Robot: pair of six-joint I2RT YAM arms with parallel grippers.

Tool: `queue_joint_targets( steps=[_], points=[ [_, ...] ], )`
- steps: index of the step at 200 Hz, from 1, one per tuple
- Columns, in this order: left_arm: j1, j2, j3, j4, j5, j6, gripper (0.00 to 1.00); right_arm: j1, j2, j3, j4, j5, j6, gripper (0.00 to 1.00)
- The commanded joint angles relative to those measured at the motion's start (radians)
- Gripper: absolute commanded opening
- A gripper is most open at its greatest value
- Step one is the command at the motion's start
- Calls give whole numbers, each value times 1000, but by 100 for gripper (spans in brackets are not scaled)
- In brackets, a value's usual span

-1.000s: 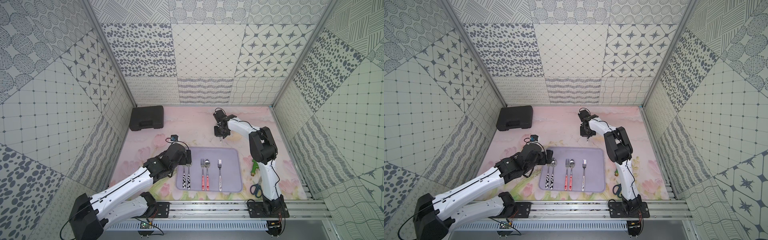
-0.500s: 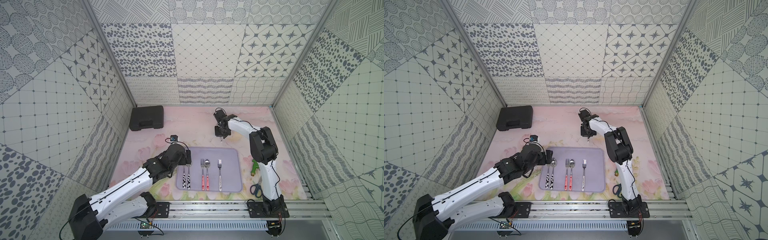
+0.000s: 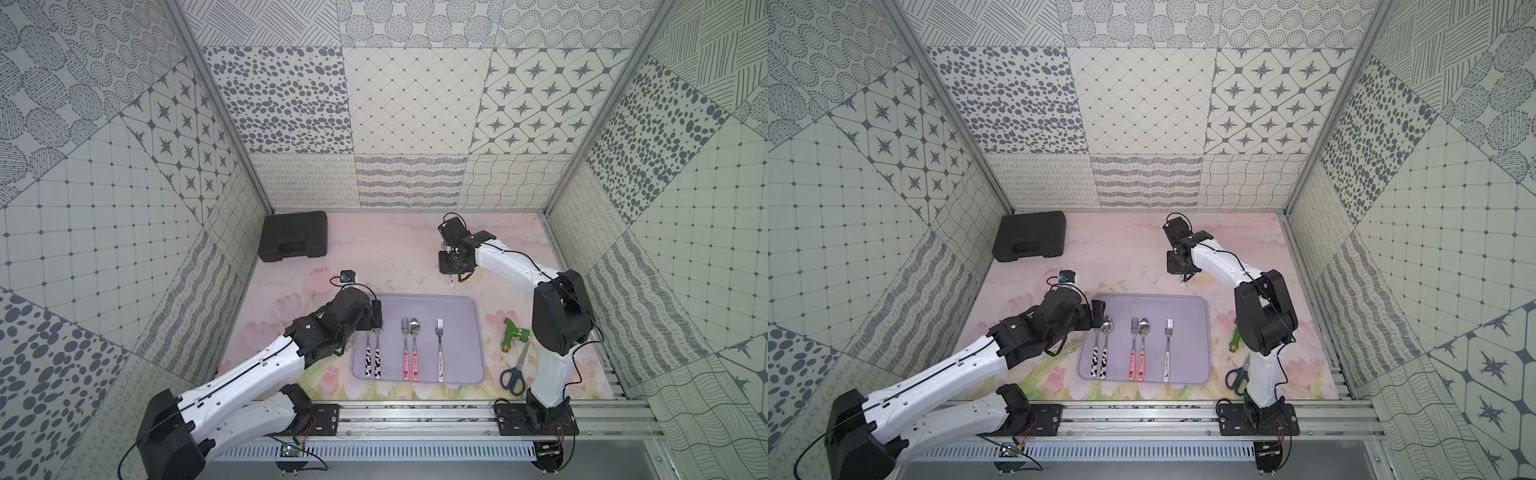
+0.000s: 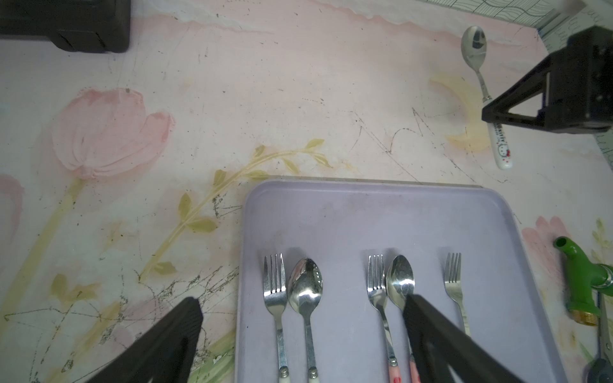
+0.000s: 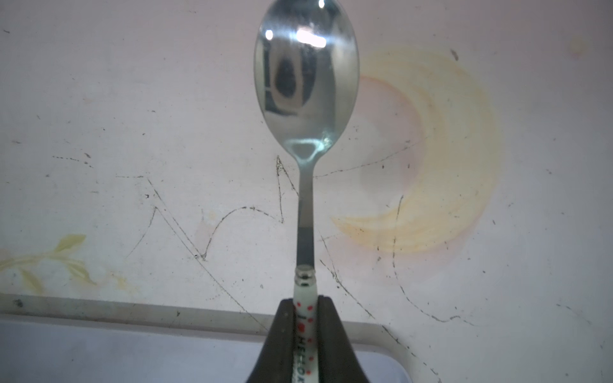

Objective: Set the spoon and fork side by side
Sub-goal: Pick up the spoon from the center of the board, then place the spoon on the tray.

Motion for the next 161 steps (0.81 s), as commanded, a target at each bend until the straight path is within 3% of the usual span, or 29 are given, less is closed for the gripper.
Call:
queue_joint_targets(
  steps=[1, 94, 161],
  points=[
    [4, -3, -6, 27, 10, 1, 99, 10, -92, -84, 44, 12, 36, 0],
    [4, -6, -12, 32, 14, -4, 99, 88, -480, -506, 122, 18, 169, 0],
    [4, -8, -16, 27, 8, -10, 99, 182, -663, -714, 136, 25, 289, 0]
  ],
)
